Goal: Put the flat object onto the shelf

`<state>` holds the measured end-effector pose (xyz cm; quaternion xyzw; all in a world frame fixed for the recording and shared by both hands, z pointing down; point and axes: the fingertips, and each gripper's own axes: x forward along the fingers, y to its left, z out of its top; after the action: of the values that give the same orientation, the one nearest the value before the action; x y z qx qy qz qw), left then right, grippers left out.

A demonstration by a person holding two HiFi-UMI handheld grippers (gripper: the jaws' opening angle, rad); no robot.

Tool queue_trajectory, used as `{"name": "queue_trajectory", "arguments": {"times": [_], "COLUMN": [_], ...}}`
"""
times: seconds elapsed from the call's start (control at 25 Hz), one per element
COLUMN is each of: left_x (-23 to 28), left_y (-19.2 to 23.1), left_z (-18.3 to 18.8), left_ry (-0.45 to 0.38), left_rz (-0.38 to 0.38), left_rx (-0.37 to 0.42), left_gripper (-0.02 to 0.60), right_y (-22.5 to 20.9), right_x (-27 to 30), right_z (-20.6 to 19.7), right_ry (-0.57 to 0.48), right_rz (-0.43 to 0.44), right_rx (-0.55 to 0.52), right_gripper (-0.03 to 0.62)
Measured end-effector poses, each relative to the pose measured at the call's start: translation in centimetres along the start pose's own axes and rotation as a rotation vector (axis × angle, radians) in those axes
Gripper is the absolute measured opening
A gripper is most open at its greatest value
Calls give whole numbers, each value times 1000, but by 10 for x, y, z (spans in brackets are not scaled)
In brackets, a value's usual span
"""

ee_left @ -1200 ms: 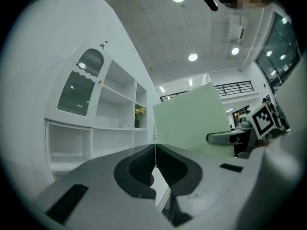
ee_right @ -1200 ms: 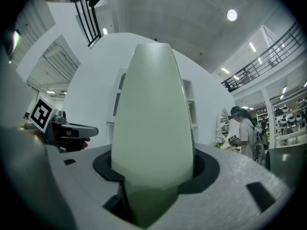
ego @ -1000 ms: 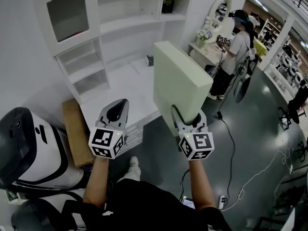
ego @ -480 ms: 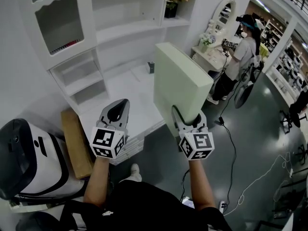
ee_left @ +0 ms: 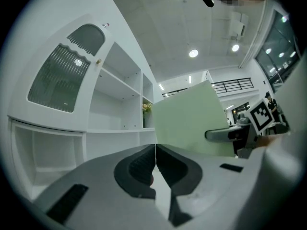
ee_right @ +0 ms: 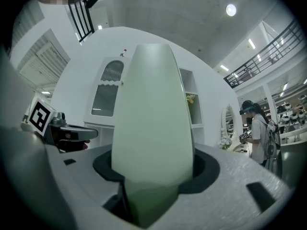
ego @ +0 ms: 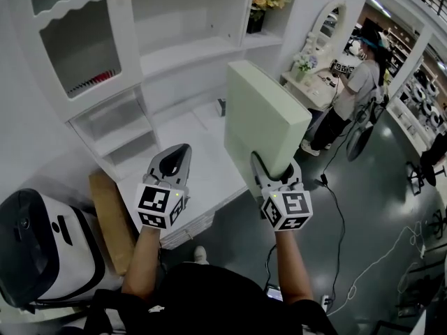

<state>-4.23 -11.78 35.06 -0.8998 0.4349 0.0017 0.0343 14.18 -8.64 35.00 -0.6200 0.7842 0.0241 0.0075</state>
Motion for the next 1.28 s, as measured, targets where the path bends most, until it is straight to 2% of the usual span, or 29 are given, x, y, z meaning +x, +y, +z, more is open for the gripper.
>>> {"name": "queue_trajectory", "arguments": {"times": [0.6, 0.88, 1.28], "left_x": [55, 69, 85], "left_y": [65, 77, 78], "left_z": [-15, -26, -32], "left_ry": [3, 16, 35], "left_rz": [-35, -41, -47], "left_rx": [12, 13, 32], "left_gripper": [6, 6, 6], "right_y": [5, 2, 4], "right_x": [82, 103, 127], "right_z": [-12, -22, -27], "right_ry": [12, 29, 47], "right_rz": [-22, -27, 22], "right_rx": [-18, -20, -44], "right_gripper": [272, 272, 272]}}
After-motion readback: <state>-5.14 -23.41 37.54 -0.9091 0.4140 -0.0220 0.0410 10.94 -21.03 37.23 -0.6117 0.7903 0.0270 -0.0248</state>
